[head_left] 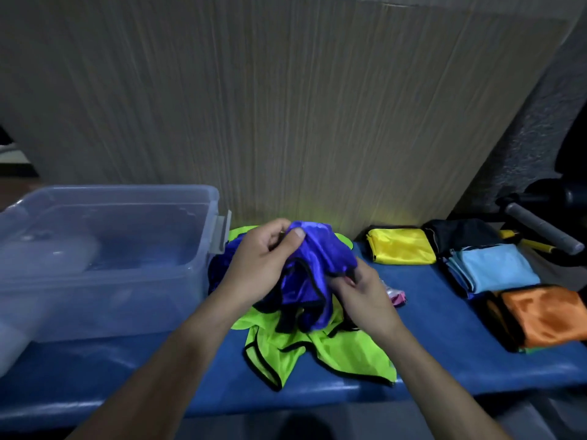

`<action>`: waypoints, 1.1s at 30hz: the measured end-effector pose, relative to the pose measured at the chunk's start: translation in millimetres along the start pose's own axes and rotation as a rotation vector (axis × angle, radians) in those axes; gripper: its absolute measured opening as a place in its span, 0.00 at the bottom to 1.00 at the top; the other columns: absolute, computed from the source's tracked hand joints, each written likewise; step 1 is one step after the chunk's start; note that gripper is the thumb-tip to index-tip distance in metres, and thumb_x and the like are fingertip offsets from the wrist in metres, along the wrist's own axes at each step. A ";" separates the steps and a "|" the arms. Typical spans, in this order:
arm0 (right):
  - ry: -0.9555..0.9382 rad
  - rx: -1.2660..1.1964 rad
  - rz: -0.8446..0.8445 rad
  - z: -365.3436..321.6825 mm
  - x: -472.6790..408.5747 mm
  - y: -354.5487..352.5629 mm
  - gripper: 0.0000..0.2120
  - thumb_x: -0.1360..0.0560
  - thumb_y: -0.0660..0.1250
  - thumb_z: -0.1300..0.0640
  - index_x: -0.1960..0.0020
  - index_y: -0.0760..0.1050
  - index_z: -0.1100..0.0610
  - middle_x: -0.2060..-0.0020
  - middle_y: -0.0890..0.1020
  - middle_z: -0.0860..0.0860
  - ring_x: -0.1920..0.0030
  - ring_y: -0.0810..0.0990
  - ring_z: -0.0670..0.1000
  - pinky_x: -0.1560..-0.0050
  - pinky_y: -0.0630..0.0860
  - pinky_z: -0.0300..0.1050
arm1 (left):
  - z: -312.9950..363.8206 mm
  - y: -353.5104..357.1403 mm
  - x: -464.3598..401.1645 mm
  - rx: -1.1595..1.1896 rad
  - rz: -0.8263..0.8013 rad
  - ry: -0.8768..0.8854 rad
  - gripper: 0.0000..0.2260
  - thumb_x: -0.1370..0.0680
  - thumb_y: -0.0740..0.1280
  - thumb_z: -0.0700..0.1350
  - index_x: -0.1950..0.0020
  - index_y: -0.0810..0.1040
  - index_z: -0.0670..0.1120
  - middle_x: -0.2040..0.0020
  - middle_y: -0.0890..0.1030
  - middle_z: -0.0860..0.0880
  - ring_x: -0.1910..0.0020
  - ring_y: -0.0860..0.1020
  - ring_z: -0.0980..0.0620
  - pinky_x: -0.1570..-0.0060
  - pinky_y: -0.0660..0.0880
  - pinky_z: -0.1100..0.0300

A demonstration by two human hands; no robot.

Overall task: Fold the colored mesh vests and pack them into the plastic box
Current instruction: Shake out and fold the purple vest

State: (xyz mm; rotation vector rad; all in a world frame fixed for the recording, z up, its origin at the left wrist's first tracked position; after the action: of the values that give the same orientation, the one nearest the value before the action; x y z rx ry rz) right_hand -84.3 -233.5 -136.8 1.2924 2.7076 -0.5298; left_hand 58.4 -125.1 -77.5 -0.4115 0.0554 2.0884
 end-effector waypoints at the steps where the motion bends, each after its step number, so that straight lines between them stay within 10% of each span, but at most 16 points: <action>1: 0.017 -0.113 0.021 -9.0 3.2 0.0 0.08 0.23 0.71 0.59 0.48 0.85 0.50 0.55 0.87 0.47 0.55 0.83 0.42 0.52 0.78 0.39 | 3.8 0.0 2.1 0.102 0.029 -0.043 0.11 0.19 0.67 0.50 0.58 0.78 0.46 0.62 0.79 0.44 0.61 0.75 0.51 0.60 0.71 0.58; 4: 0.208 -0.510 0.057 -23.7 10.4 -12.4 0.09 0.19 0.65 0.60 0.49 0.84 0.56 0.61 0.86 0.52 0.63 0.83 0.47 0.65 0.78 0.38 | 13.7 -1.0 11.4 0.341 0.075 -0.212 0.08 0.18 0.67 0.45 0.56 0.80 0.46 0.61 0.80 0.44 0.62 0.78 0.49 0.60 0.74 0.57; 11: 0.502 -0.712 0.077 -9.2 20.7 -40.9 0.23 0.23 0.70 0.46 0.36 0.81 0.61 0.43 0.84 0.61 0.44 0.83 0.61 0.36 0.76 0.58 | 15.2 8.4 25.6 0.469 -0.090 -0.476 0.10 0.19 0.68 0.44 0.57 0.87 0.46 0.56 0.85 0.42 0.61 0.84 0.50 0.59 0.82 0.60; 17: 0.581 -0.761 0.324 30.1 11.0 -63.2 0.26 0.24 0.73 0.49 0.31 0.77 0.60 0.38 0.82 0.61 0.40 0.83 0.61 0.43 0.81 0.55 | -29.9 -23.9 -1.0 -0.092 0.112 -0.296 0.14 0.24 0.74 0.37 0.41 0.79 0.48 0.44 0.84 0.44 0.57 0.80 0.57 0.53 0.76 0.65; 22: 0.358 -0.009 0.299 23.4 5.1 -73.8 0.27 0.21 0.71 0.52 0.24 0.69 0.49 0.31 0.74 0.49 0.37 0.77 0.50 0.36 0.74 0.47 | -14.9 -24.1 -1.9 -0.618 0.161 0.088 0.13 0.24 0.73 0.39 0.42 0.80 0.52 0.43 0.78 0.53 0.46 0.78 0.53 0.46 0.76 0.57; 26: -0.030 0.545 0.080 2.4 11.6 -58.3 0.24 0.27 0.74 0.42 0.35 0.77 0.50 0.40 0.76 0.48 0.36 0.74 0.52 0.36 0.69 0.44 | -14.5 13.7 19.2 -0.704 -0.220 0.110 0.21 0.25 0.75 0.55 0.34 0.75 0.56 0.41 0.77 0.58 0.44 0.77 0.56 0.43 0.75 0.56; 29: 0.034 0.814 -0.242 18.7 22.1 -36.8 0.33 0.34 0.71 0.31 0.33 0.73 0.44 0.39 0.73 0.44 0.36 0.71 0.51 0.35 0.70 0.54 | -35.5 13.3 20.4 -1.274 -0.309 0.000 0.26 0.25 0.71 0.62 0.31 0.70 0.54 0.36 0.73 0.54 0.37 0.72 0.49 0.38 0.70 0.50; 33: 0.139 1.061 -0.238 37.3 21.8 -45.3 0.21 0.25 0.72 0.47 0.33 0.74 0.46 0.37 0.77 0.47 0.37 0.76 0.55 0.41 0.72 0.50 | -29.7 3.8 16.2 -1.318 -0.206 -0.001 0.09 0.21 0.68 0.48 0.41 0.77 0.51 0.43 0.80 0.51 0.41 0.77 0.44 0.48 0.72 0.50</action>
State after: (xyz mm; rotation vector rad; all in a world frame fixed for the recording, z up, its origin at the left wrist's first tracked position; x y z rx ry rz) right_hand -135.4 -256.7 -164.5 1.1183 2.7199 -2.1615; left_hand 55.5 -119.8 -111.0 -1.1106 -1.3485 1.6545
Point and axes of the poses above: each hand's wrist, its own x-axis away from the middle knuckle, its own y-axis out of the palm, z = x × y, the point moved 6 cm from there along -x, towards the middle knuckle
